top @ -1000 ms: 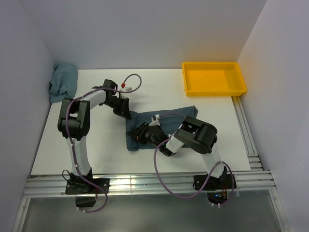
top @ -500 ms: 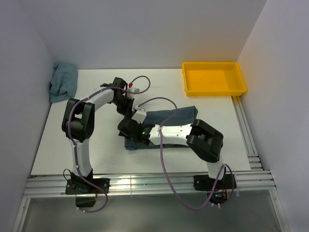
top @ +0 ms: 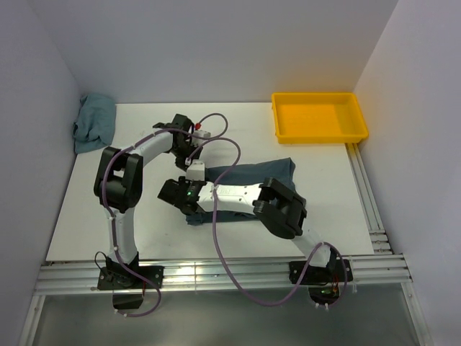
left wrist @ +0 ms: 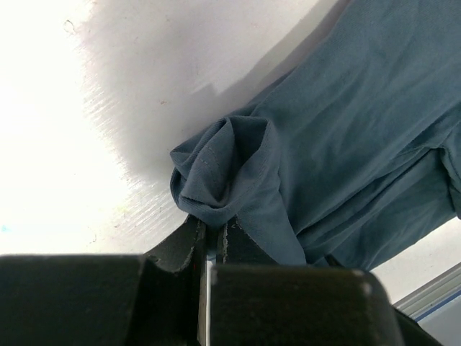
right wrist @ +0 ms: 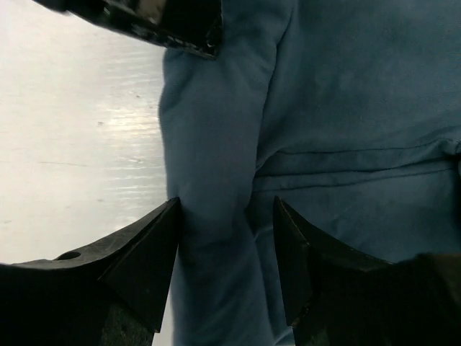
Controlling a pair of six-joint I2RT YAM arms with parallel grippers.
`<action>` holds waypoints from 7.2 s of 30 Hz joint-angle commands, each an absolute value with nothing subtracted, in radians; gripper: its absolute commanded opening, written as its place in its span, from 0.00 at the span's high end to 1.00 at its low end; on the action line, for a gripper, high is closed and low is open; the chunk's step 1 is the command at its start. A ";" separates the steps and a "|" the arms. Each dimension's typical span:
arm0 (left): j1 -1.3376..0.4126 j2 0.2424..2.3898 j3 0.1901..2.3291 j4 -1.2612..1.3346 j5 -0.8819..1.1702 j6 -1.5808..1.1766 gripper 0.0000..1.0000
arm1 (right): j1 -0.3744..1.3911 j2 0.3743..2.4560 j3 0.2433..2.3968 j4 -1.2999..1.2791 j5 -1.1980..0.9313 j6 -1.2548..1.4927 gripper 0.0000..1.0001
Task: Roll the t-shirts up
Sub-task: Roll the tshirt
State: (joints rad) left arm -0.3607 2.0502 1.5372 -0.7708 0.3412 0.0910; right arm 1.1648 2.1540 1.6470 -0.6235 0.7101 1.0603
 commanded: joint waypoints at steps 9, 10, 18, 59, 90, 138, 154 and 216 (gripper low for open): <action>-0.374 2.045 1.585 -0.805 0.311 0.109 1.00 | 1.163 2.183 1.718 -0.677 0.807 1.002 0.39; -0.376 2.046 1.586 -0.807 0.308 0.109 1.00 | 1.164 2.178 1.714 -0.669 0.807 0.999 0.39; -0.377 2.051 1.600 -0.815 0.305 0.107 1.00 | 1.167 2.215 1.767 -0.683 0.792 0.980 0.39; -0.175 1.999 1.474 -0.807 0.877 0.314 0.23 | 0.904 2.023 0.670 1.020 0.048 1.298 0.66; -0.267 1.983 1.393 -0.600 0.496 0.080 1.00 | 0.980 1.911 0.969 0.173 0.312 1.114 0.37; -0.367 2.072 1.620 -0.833 0.301 0.049 0.98 | 1.163 2.318 1.861 -0.752 0.816 1.011 0.46; -0.347 2.068 1.744 -0.884 0.402 0.086 0.30 | 1.149 2.143 1.556 -0.533 0.713 1.048 0.68; -0.314 2.019 1.519 -0.718 0.453 0.054 1.00 | 1.163 2.048 1.614 -0.624 0.781 0.985 0.42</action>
State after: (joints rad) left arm -0.3061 2.0224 1.4746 -0.6998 0.4900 0.0620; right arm 1.1553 2.0140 1.5517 -0.4587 0.6533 1.0264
